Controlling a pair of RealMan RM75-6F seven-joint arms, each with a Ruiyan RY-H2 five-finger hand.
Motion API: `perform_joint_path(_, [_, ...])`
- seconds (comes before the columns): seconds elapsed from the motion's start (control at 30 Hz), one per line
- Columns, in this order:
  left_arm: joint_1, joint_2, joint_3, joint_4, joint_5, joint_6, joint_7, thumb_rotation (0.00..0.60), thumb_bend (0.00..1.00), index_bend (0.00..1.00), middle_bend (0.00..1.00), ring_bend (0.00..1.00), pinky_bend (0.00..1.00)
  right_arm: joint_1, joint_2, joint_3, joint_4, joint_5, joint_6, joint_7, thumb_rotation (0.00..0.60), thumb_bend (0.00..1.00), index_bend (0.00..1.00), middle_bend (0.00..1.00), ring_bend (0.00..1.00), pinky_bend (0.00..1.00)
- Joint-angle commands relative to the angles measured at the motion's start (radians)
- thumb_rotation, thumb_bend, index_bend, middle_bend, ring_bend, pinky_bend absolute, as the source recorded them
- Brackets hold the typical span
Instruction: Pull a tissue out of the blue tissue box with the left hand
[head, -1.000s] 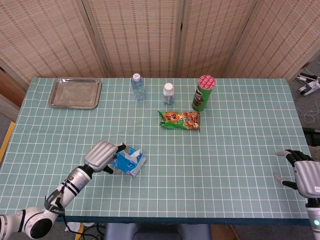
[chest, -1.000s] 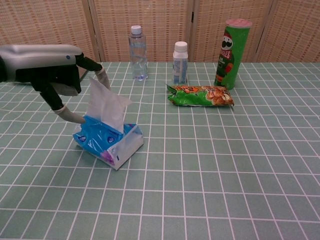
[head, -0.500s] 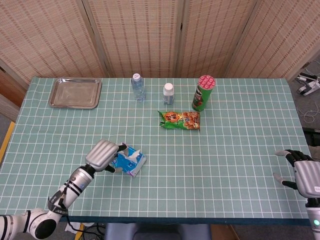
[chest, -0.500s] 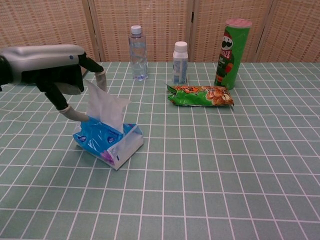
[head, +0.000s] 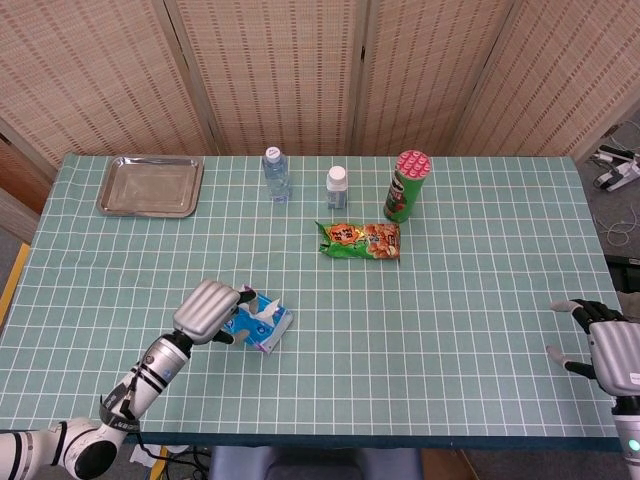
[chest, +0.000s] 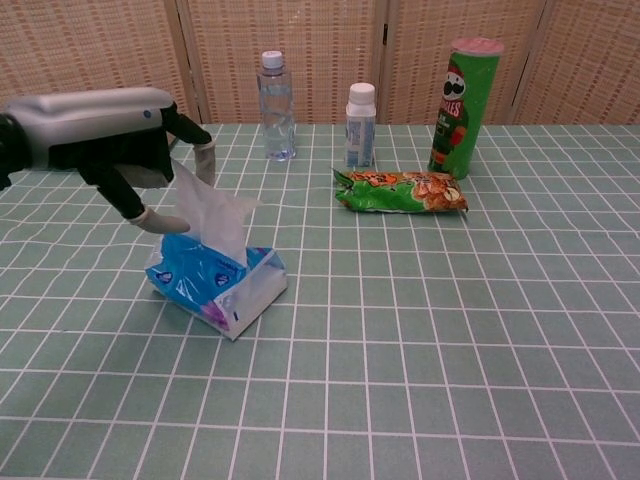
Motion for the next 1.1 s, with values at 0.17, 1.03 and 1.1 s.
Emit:
perform_joint_path(0.17, [0.005,-0.010,0.001,0.012,0.017,0.016,-0.008,0.600,0.36,0.64,1.00,1.00,1.00,0.001,0.000,0.001,-0.001,0.001,-0.003,-0.001,0.600,0.11,0.33,0.38,0.31,0.42])
perform_joint_path(1.03, [0.023,-0.039,-0.008,0.003,0.012,0.066,-0.001,0.600,0.46,0.73,1.00,1.00,1.00,0.003,0.003,0.001,-0.002,0.003,-0.005,0.002,0.600,0.11,0.33,0.38,0.31,0.42])
perform_joint_path(1.1, [0.030,-0.032,-0.010,-0.002,0.028,0.077,-0.013,0.600,0.46,0.74,1.00,1.00,1.00,0.003,0.003,0.001,-0.002,0.003,-0.005,0.002,0.600,0.11,0.33,0.38,0.31,0.42])
